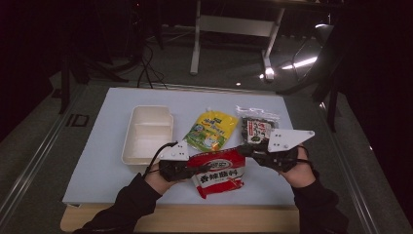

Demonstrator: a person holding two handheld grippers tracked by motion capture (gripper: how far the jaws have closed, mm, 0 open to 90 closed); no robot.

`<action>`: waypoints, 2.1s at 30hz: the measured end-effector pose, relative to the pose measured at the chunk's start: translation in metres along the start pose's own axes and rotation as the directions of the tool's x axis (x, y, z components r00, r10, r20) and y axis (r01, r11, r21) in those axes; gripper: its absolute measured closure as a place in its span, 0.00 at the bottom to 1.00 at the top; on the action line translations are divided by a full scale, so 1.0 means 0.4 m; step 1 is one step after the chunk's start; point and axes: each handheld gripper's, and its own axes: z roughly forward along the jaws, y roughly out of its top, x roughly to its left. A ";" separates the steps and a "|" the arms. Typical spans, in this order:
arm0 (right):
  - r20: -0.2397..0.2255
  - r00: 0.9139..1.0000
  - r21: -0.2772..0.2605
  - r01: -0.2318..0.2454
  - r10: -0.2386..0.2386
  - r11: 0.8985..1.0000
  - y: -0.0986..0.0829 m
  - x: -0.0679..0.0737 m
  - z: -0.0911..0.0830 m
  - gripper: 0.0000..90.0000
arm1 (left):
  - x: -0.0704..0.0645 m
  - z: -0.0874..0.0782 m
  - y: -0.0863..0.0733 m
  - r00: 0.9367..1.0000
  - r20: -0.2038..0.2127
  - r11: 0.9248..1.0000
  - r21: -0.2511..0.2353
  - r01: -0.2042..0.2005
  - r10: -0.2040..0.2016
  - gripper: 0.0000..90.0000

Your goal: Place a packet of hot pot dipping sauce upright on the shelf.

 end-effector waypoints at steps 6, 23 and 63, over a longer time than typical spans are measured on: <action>0.004 1.000 -0.003 -0.017 0.017 1.000 0.005 -0.008 -0.002 0.97 | -0.005 -0.012 0.017 1.000 -0.001 1.000 0.005 -0.023 0.023 1.00; -0.117 0.989 0.119 -0.073 0.087 0.990 -0.050 -0.014 0.082 0.77 | -0.019 -0.048 0.069 0.998 0.023 0.997 -0.061 -0.050 0.052 1.00; -0.051 0.997 0.047 -0.059 0.062 0.997 0.005 -0.083 0.002 1.00 | -0.029 -0.087 -0.014 0.993 -0.092 0.985 -0.161 0.062 -0.078 0.14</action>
